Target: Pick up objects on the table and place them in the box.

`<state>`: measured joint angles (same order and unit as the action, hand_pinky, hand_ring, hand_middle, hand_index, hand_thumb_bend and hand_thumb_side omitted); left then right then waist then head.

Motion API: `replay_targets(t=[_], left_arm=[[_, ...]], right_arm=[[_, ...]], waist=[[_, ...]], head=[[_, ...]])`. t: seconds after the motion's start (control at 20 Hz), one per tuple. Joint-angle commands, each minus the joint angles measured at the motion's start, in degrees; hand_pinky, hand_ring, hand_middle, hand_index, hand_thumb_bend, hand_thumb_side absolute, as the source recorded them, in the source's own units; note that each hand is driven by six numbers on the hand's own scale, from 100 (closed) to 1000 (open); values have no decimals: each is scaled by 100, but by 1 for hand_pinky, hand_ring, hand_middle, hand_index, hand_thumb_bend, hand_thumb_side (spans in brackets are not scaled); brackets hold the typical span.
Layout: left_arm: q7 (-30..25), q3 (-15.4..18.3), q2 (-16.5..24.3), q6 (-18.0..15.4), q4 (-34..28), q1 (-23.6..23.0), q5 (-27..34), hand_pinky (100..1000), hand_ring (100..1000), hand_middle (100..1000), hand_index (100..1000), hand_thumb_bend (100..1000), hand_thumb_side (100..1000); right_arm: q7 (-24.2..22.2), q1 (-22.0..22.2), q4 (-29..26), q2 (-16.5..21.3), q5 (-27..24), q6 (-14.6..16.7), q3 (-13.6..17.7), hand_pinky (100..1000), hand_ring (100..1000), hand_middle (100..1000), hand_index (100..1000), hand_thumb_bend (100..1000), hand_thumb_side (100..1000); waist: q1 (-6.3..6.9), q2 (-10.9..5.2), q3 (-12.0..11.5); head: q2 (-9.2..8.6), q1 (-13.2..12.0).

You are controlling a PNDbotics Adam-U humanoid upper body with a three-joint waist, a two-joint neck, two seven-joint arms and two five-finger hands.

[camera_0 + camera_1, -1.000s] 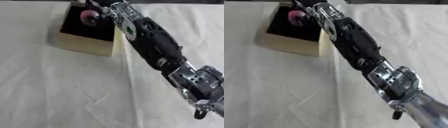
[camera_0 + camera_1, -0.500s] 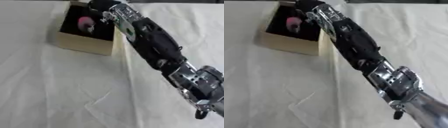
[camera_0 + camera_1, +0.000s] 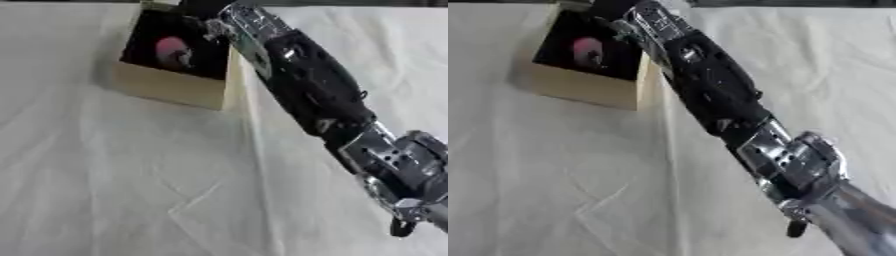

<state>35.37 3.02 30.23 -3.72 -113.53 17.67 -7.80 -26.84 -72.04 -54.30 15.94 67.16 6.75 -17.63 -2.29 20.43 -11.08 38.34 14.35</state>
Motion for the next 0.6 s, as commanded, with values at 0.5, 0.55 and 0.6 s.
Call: replay_targets(t=[0.5, 0.55, 0.6], left_arm=[[2, 55, 98, 18, -106, 31, -10, 655, 749, 648, 822, 564, 807], [5, 58, 101, 19, -106, 28, -13, 655, 749, 648, 822, 564, 807], [10, 63, 107, 19, -106, 23, -16, 656, 749, 648, 822, 564, 807]], right_arm=[[32, -170, -1512, 431, -1259, -702, 68, 781, 789, 746, 940, 100, 614], [21, -166, -1588, 473, -1297, -717, 70, 781, 788, 745, 940, 100, 612], [12, -155, -1687, 525, -1345, -727, 72, 780, 786, 743, 940, 100, 611]], waist=[[85, -230, 80], [90, -237, 86], [93, -243, 93]], head=[[68, -118], [74, -124], [81, -133]])
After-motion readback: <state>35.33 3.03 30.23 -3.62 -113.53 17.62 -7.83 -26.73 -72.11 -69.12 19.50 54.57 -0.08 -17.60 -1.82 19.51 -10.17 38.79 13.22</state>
